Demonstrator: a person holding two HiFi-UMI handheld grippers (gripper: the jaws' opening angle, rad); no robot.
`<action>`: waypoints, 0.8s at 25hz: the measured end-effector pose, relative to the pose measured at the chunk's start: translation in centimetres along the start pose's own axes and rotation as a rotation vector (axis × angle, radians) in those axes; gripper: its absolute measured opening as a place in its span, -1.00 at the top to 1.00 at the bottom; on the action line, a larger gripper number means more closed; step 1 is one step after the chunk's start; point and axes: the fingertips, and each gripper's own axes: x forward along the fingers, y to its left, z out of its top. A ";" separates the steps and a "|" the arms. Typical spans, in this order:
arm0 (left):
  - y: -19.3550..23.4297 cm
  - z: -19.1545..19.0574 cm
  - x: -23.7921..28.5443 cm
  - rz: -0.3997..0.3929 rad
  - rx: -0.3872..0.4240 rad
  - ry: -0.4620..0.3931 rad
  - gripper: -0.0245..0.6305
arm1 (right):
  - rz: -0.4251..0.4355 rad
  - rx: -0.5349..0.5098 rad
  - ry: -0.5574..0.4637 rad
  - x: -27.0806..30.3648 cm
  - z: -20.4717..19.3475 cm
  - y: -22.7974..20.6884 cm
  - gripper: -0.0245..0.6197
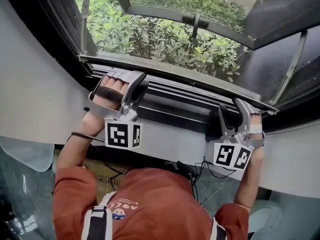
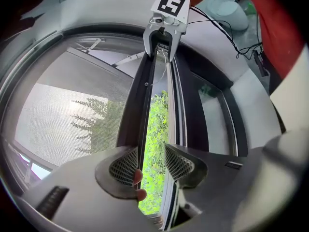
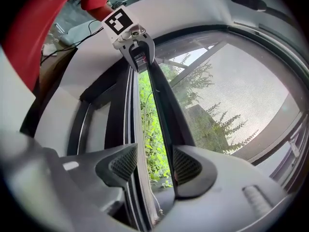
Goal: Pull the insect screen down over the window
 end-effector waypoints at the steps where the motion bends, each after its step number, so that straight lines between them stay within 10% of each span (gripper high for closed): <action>1: -0.4 -0.1 0.1 -0.010 -0.003 0.007 0.42 | 0.009 0.003 0.003 0.1 -0.1 0.4 0.20; 20: -4.7 -0.6 0.8 -0.073 -0.110 0.007 0.66 | 0.102 0.044 0.017 1.3 -1.8 5.5 0.19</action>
